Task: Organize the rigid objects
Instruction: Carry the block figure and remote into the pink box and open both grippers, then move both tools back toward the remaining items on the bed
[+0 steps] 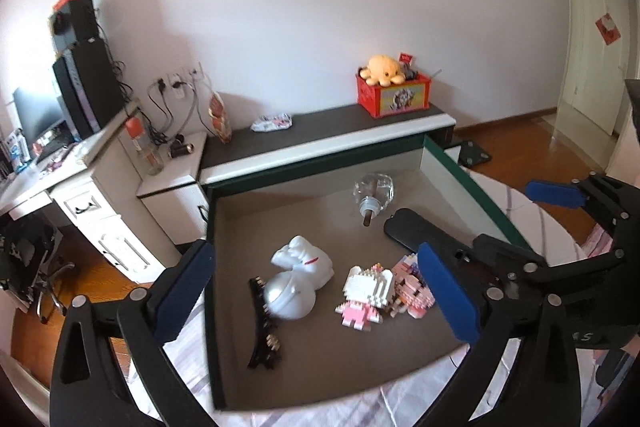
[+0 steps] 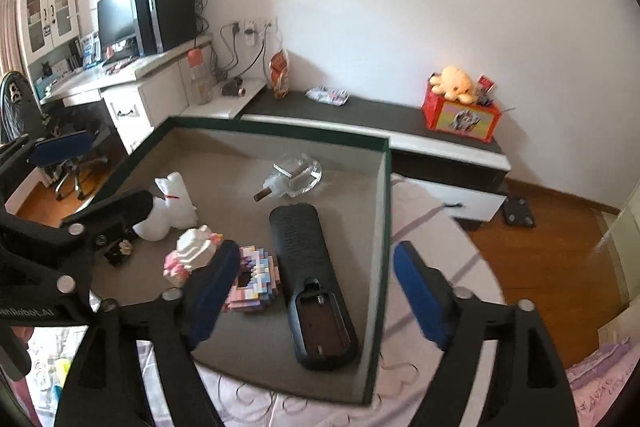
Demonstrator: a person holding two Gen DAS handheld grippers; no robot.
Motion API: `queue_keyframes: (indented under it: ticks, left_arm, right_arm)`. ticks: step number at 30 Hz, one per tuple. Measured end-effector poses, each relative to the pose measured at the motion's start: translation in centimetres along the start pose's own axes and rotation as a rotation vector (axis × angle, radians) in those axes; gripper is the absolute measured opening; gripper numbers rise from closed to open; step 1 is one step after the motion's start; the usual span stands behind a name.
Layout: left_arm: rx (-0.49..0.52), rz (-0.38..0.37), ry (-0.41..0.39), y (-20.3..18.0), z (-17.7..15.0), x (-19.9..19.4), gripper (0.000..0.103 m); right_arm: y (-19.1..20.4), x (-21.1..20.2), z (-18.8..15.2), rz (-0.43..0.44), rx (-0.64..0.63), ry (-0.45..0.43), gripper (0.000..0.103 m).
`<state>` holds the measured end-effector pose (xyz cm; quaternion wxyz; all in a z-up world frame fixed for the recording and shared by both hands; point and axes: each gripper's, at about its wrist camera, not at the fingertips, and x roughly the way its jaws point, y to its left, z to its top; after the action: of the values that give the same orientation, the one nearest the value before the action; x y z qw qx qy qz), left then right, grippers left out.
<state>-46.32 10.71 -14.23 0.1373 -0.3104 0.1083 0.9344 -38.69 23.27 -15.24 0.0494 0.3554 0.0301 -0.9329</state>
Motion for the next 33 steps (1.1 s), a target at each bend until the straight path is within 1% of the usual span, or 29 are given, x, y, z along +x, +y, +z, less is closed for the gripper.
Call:
queue_keyframes:
  ticks: [3, 6, 7, 9, 12, 13, 18, 20, 25, 33]
  left_arm:
    - [-0.004, 0.014, -0.039, 0.0, -0.7, -3.0, 0.103]
    - [-0.011, 0.063, -0.089, 0.1, -2.0, -6.5, 0.103]
    - [-0.022, 0.085, -0.117, 0.2, -2.6, -8.1, 0.103]
    - [-0.038, 0.103, -0.154, 0.3, -3.5, -10.4, 0.103]
    - [-0.048, 0.104, -0.191, 0.5, -5.3, -13.7, 0.103]
    - [-0.054, 0.114, -0.205, 0.4, -6.2, -15.1, 0.103]
    - [-0.06, 0.132, -0.224, 0.0, -9.5, -18.9, 0.103]
    - [-0.064, 0.143, -0.234, -0.2, -10.9, -20.6, 0.103]
    - [-0.07, 0.125, -0.251, -0.7, -13.4, -24.0, 0.103]
    - [-0.071, 0.119, -0.249, -0.9, -15.4, -26.5, 0.103]
  right_arm:
    - [0.5, -2.8, -0.4, -0.009, -0.003, -0.043, 0.087]
    - [1.0, -6.1, -1.0, -0.017, 0.003, -0.102, 0.095]
    - [1.2, -7.2, -1.3, -0.023, 0.0, -0.12, 0.103]
    - [1.8, -9.6, -2.0, -0.019, -0.004, -0.168, 0.103]
    - [2.9, -12.7, -3.2, -0.014, -0.013, -0.214, 0.103]
    - [3.4, -13.7, -3.7, -0.015, -0.021, -0.228, 0.103]
    - [5.1, -17.7, -6.8, -0.007, -0.02, -0.265, 0.103]
    - [5.7, -19.0, -8.1, -0.01, -0.018, -0.272, 0.103]
    - [6.5, -21.6, -10.8, -0.003, -0.008, -0.282, 0.103]
    - [6.9, -23.5, -13.4, -0.013, -0.004, -0.261, 0.103]
